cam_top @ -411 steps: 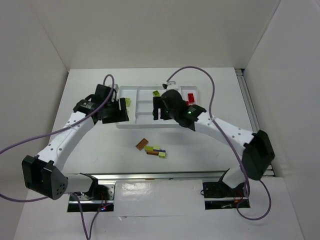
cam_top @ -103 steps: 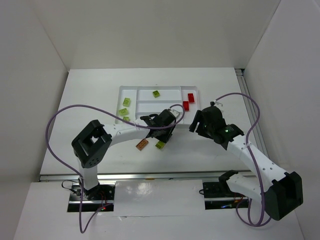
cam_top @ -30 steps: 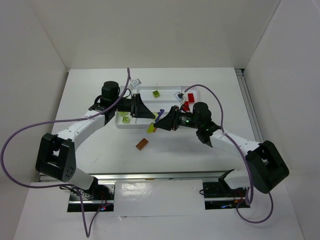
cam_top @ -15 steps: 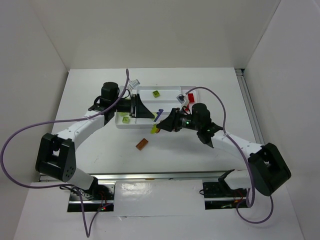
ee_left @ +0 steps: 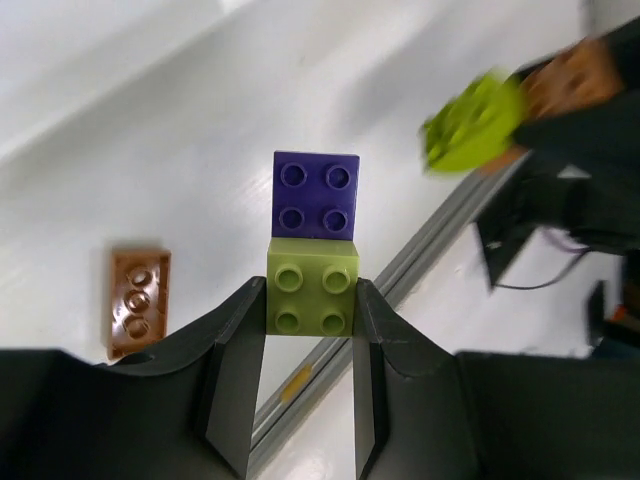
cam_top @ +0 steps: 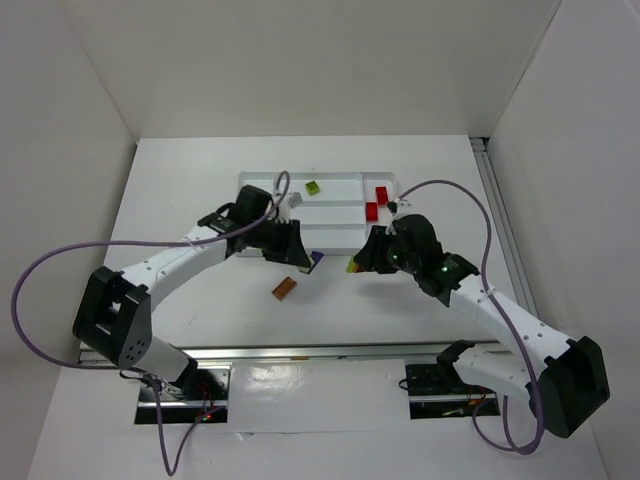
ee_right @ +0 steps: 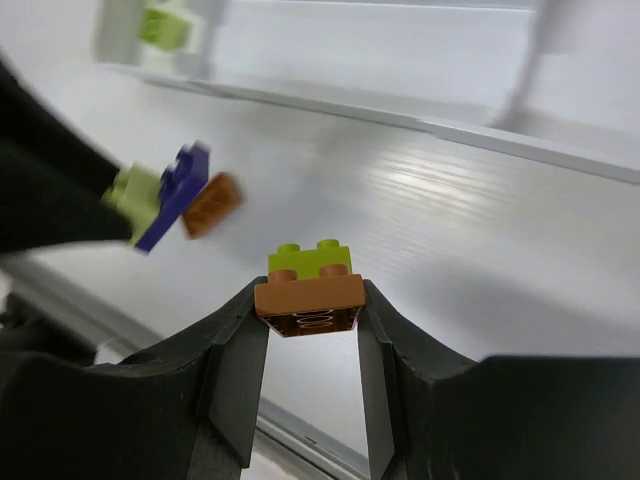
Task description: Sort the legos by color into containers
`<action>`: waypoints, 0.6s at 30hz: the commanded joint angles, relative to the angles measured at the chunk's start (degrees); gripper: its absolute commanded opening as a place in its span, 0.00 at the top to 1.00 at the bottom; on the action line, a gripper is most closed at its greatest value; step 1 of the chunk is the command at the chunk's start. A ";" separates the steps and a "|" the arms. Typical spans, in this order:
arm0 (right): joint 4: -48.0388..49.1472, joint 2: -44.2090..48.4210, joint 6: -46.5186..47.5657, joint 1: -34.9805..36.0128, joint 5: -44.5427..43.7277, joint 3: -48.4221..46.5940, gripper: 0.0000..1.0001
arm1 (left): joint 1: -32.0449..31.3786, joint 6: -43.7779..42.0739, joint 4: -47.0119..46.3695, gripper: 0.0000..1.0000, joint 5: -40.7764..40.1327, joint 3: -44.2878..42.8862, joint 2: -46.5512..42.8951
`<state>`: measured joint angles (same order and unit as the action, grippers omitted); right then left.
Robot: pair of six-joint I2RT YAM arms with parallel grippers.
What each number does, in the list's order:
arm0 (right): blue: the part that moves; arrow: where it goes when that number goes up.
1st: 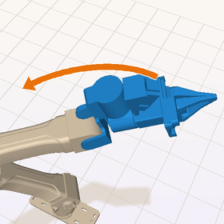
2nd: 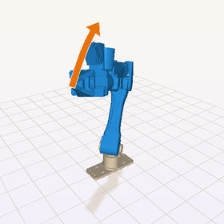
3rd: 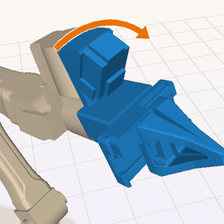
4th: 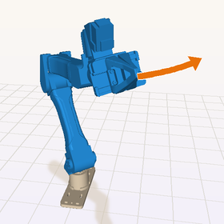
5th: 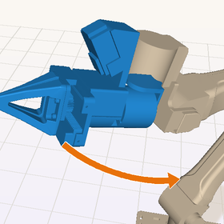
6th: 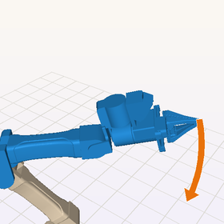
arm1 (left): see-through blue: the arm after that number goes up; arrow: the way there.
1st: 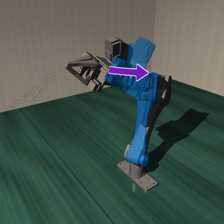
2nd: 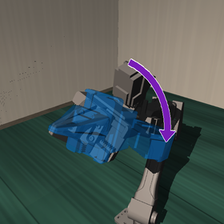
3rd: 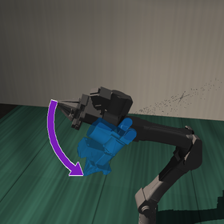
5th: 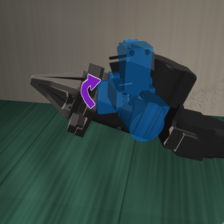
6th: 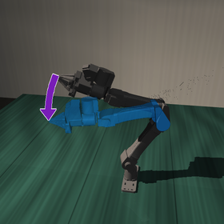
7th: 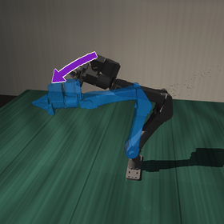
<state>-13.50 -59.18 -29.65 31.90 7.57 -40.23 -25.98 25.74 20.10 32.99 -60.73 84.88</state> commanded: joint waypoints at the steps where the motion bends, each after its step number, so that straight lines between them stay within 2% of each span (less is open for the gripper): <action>1: -12.86 2.14 1.44 0.36 -15.82 -4.59 0.82 | -8.01 -1.32 3.72 1.00 -17.20 1.23 1.41; 2: -14.35 2.66 0.83 0.36 -17.92 -5.29 0.82 | -12.04 -0.26 2.85 1.00 -19.44 1.23 2.38; 6: -15.51 3.19 0.21 0.36 -19.61 -5.30 0.82 | -20.31 2.64 2.84 1.00 -31.56 -0.71 8.71; 8: -15.51 3.71 -0.32 0.36 -19.61 -5.30 0.82 | -22.44 4.83 2.05 1.00 -36.83 -2.02 11.17; 12: -16.03 3.72 -0.85 0.36 -20.75 -5.30 0.82 | -24.99 6.87 0.91 0.97 -41.69 -3.78 17.05; 13: -16.03 3.72 -0.85 0.36 -20.76 -5.30 0.82 | -25.00 6.87 0.91 0.90 -41.69 -4.57 17.77; 14: -16.64 3.72 -0.85 0.36 -20.76 -5.30 0.82 | -25.00 6.87 0.91 0.68 -41.69 -4.57 17.77; 16: -16.65 4.24 -0.85 0.36 -20.76 -5.30 0.82 | -25.00 6.87 1.52 0.38 -40.82 -5.10 17.25; 18: -16.65 4.25 0.20 0.36 -20.76 -5.83 0.82 | -25.00 5.47 2.66 0.20 -40.82 -5.71 15.59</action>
<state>-29.30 -56.62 -30.11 31.90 -11.40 -42.92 -50.98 31.16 21.12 -5.04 -64.60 101.73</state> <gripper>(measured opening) 0.444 0.739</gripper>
